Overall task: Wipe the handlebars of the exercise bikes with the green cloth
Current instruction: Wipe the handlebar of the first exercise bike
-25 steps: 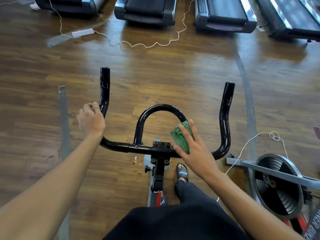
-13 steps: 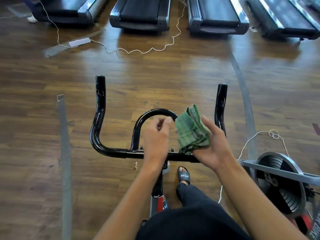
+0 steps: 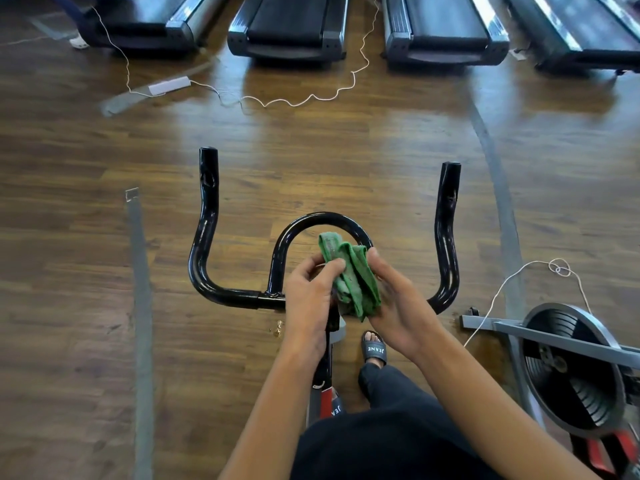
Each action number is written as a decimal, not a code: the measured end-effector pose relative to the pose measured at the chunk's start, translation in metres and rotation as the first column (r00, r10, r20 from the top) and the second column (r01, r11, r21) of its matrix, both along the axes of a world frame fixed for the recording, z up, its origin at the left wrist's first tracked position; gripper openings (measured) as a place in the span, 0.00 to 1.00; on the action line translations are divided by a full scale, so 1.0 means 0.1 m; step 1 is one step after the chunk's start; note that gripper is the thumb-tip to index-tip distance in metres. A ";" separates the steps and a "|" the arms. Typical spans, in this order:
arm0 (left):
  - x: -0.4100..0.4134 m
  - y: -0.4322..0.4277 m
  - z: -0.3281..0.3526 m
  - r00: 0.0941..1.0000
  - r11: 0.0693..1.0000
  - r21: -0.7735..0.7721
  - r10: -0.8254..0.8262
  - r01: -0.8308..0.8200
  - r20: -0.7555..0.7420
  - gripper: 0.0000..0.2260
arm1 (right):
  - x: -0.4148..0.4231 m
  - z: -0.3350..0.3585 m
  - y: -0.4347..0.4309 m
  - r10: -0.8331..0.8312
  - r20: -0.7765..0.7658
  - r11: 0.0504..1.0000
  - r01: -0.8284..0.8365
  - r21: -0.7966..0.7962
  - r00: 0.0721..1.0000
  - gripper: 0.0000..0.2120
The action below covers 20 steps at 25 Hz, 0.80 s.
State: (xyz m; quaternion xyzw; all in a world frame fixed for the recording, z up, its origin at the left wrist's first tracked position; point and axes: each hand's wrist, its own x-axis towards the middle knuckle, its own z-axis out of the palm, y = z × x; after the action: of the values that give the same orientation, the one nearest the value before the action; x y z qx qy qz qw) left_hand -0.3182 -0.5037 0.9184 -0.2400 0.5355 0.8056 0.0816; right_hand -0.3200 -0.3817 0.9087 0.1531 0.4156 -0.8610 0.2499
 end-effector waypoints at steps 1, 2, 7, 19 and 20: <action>0.00 -0.04 0.00 1.000 1.000 0.023 -0.020 0.020 0.001 0.06 | 0.02 0.00 0.00 0.011 0.007 1.000 -0.011 0.001 1.000 0.20; 0.00 -0.08 0.01 0.999 0.998 0.035 -0.053 0.053 -0.001 0.06 | 0.02 -0.02 0.00 0.012 0.007 1.000 -0.012 0.002 1.000 0.20; -0.02 -0.22 0.03 0.990 0.989 -0.020 -0.143 0.143 0.002 0.08 | 0.01 -0.02 0.00 0.022 0.060 0.999 -0.020 -0.035 0.998 0.29; 0.03 -0.02 0.06 0.923 0.481 -0.864 -0.381 0.152 -0.050 0.12 | -0.04 -0.02 -0.14 -0.072 0.137 0.996 0.064 0.066 0.988 0.23; 0.04 0.07 0.07 0.899 0.435 -0.881 -0.437 0.186 -0.025 0.12 | -0.03 0.00 -0.15 -0.075 0.132 0.995 0.066 0.073 0.988 0.24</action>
State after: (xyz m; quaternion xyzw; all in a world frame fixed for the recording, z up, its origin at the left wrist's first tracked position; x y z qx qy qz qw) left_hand -0.3147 -0.4971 0.9249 -0.0409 0.9046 0.4231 0.0314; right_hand -0.3229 -0.3966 0.9083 0.2340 0.4213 -0.8422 0.2415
